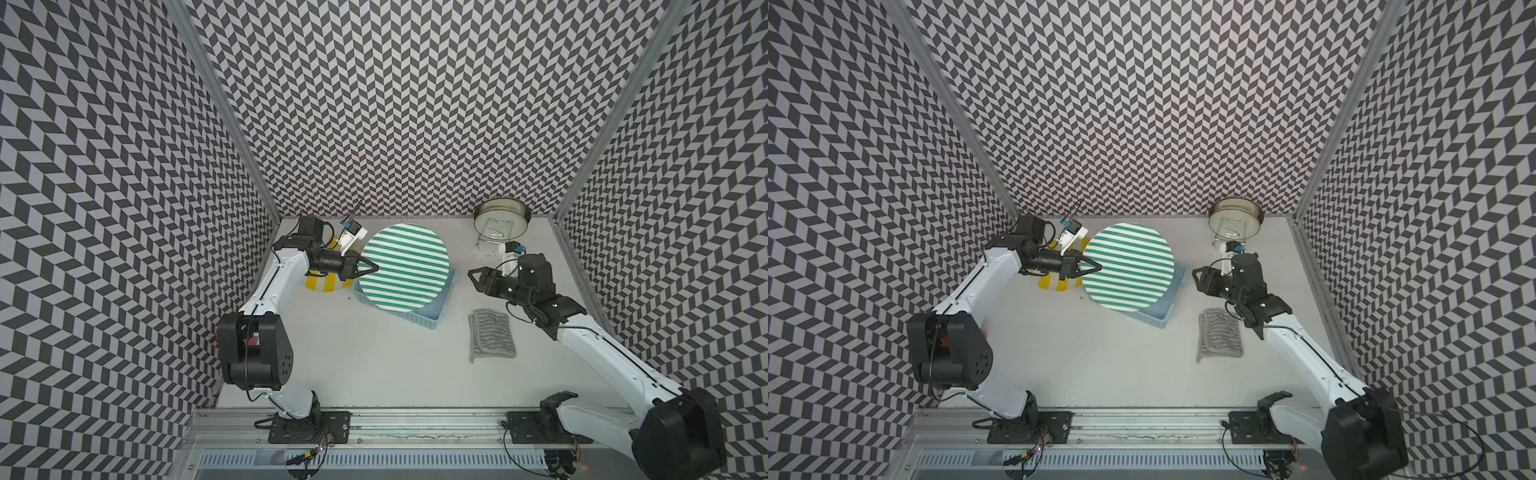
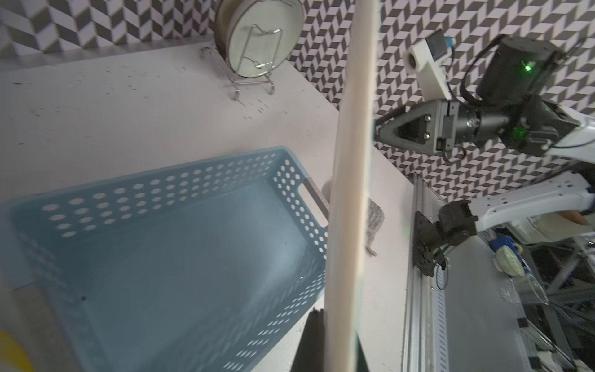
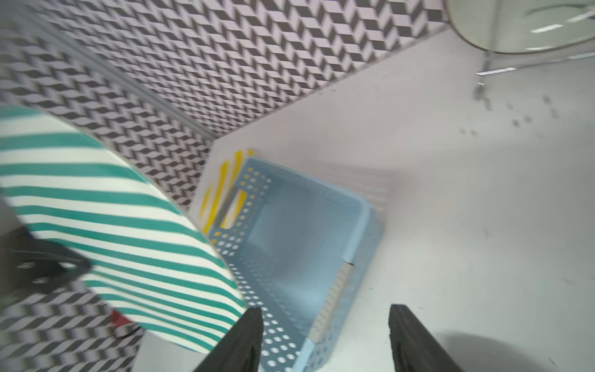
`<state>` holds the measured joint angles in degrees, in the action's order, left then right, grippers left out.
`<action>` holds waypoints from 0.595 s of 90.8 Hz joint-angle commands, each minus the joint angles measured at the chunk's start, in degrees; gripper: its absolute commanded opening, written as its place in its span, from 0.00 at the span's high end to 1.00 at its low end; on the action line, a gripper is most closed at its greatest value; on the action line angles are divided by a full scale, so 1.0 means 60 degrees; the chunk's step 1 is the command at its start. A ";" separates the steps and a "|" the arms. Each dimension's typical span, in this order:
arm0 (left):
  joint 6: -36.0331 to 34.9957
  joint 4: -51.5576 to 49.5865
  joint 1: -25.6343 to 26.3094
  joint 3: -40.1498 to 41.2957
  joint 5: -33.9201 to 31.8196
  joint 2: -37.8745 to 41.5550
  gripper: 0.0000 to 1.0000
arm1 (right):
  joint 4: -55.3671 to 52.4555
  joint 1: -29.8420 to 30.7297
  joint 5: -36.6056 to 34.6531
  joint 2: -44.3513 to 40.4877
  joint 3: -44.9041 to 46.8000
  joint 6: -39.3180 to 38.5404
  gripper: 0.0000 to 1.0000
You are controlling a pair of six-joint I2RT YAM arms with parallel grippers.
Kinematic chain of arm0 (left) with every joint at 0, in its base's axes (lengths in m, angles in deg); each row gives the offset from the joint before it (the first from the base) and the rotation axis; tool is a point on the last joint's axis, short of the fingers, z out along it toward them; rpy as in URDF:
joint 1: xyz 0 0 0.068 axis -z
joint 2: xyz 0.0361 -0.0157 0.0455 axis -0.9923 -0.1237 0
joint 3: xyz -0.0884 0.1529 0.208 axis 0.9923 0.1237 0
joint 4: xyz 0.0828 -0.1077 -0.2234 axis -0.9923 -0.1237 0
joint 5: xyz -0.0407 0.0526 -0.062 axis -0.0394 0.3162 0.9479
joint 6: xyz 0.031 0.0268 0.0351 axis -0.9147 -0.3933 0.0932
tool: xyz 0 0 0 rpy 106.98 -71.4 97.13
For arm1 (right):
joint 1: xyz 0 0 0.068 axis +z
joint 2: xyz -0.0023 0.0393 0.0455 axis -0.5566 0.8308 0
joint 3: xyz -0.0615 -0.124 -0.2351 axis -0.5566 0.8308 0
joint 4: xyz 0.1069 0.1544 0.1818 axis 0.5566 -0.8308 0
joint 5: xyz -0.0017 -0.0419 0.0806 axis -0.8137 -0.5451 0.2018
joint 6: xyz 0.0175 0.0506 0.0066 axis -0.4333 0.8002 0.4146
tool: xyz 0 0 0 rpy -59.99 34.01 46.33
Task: Wipe the wet plate dry
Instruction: Pick up the plate from the bin, then pick up the towel at the center of the board.
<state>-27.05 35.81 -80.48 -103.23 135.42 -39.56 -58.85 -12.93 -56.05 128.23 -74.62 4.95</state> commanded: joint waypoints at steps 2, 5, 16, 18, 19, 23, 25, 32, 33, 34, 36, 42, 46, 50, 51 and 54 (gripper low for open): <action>0.2065 0.2465 0.0095 0.0148 -0.0342 0.0533 1.00 | -0.1320 0.0693 -0.2376 -0.0031 0.0401 0.0329 0.34; 0.2129 0.2459 0.0103 0.0128 -0.0027 0.0533 1.00 | -0.1461 0.0923 -0.2689 0.0013 0.0498 0.0469 0.34; 0.2127 0.2206 0.0147 0.0041 0.0613 0.0354 1.00 | -0.1841 0.1595 -0.3541 0.0242 0.0847 0.0957 0.32; 0.2090 0.2152 0.0163 0.0026 0.0646 0.0327 1.00 | -0.1844 0.1681 -0.3625 0.0295 0.0936 0.0993 0.30; 0.2067 0.2112 0.0173 0.0021 0.0652 0.0313 1.00 | -0.1842 0.1708 -0.3639 0.0309 0.0990 0.1023 0.29; 0.1980 0.2007 0.0207 0.0014 0.0675 0.0275 1.00 | -0.1803 0.1775 -0.3625 0.0458 0.1164 0.1117 0.27; 0.1943 0.1975 0.0222 0.0019 0.0684 0.0263 1.00 | -0.1758 0.1799 -0.3583 0.0544 0.1264 0.1143 0.27; 0.1859 0.1929 0.0290 0.0083 0.0695 0.0262 1.00 | -0.1583 0.1900 -0.3458 0.0791 0.1514 0.1221 0.26; 0.1856 0.1927 0.0295 0.0094 0.0684 0.0265 1.00 | -0.1573 0.1912 -0.3467 0.0821 0.1542 0.1232 0.26; 0.1854 0.1926 0.0305 0.0106 0.0671 0.0274 1.00 | -0.1560 0.1926 -0.3472 0.0858 0.1564 0.1260 0.26; 0.1839 0.1925 0.0342 0.0127 0.0635 0.0270 1.00 | -0.1543 0.1969 -0.3486 0.0951 0.1609 0.1288 0.26; 0.1797 0.1925 0.0418 0.0161 0.0481 0.0292 1.00 | -0.1547 0.2098 -0.3654 0.1162 0.1691 0.1356 0.26; 0.1773 0.1925 0.0475 0.0168 0.0359 0.0287 1.00 | -0.1527 0.2139 -0.3753 0.1347 0.1736 0.1389 0.26; 0.1746 0.1933 0.0535 0.0187 0.0290 0.0306 1.00 | -0.1460 0.2149 -0.3740 0.1545 0.1804 0.1404 0.26; 0.1741 0.1936 0.0550 0.0189 0.0276 0.0317 1.00 | -0.1438 0.2146 -0.3733 0.1586 0.1827 0.1405 0.26; 0.1736 0.1939 0.0581 0.0201 0.0240 0.0313 1.00 | -0.1353 0.2168 -0.3672 0.1739 0.1885 0.1413 0.26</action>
<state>-16.42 45.60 -77.79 -102.23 135.39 -38.35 -68.84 -0.56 -76.22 136.49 -64.34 12.14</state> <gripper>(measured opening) 0.061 0.743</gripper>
